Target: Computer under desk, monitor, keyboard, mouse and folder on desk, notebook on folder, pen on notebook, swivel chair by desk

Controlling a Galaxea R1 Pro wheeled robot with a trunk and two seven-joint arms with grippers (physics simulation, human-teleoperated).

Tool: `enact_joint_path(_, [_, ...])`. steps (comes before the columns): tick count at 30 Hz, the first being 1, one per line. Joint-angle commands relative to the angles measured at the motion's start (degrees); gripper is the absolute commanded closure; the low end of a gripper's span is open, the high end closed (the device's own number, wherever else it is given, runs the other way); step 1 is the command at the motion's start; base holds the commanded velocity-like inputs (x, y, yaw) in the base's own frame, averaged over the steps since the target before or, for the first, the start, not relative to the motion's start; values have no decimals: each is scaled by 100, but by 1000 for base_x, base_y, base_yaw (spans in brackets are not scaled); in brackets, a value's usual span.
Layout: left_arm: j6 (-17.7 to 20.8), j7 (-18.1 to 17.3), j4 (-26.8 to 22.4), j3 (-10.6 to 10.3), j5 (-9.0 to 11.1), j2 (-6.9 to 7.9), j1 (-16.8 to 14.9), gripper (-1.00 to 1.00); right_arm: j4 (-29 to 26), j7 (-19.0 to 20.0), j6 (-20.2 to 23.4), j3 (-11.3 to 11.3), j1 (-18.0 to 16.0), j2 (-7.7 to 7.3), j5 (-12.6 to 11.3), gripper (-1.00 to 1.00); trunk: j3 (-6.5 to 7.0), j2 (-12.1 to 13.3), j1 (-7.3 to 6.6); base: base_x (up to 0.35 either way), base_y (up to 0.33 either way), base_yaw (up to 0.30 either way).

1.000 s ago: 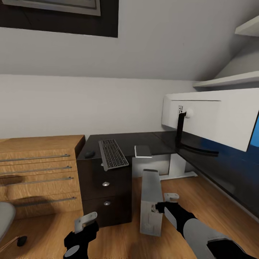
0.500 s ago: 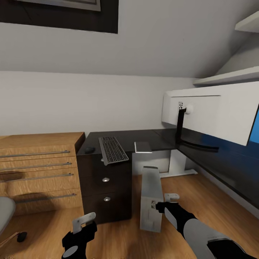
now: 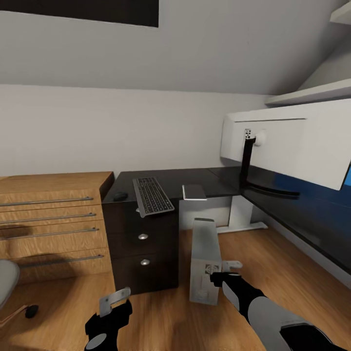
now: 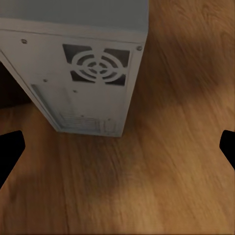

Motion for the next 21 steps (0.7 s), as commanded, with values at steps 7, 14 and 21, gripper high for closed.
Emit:
enact_joint_path(7, [21, 34, -9, 3, 21, 4, -3, -100, -12, -34, 14, 67, -1, -1, -64, -100, -161, -12, 17, 0, 0, 0])
enact_joint_path(14, [16, 34, -9, 5, 21, 4, -3, -100, -12, -34, 12, 82, -1, -1, -60, -100, -205, -15, 22, 0, 0, 0])
enact_joint_path(21, [3, 34, -9, 16, 19, 4, -3, -100, -12, -34, 10, 85, -1, -8, -57, -100, -205, -15, 22, 0, 0, 0])
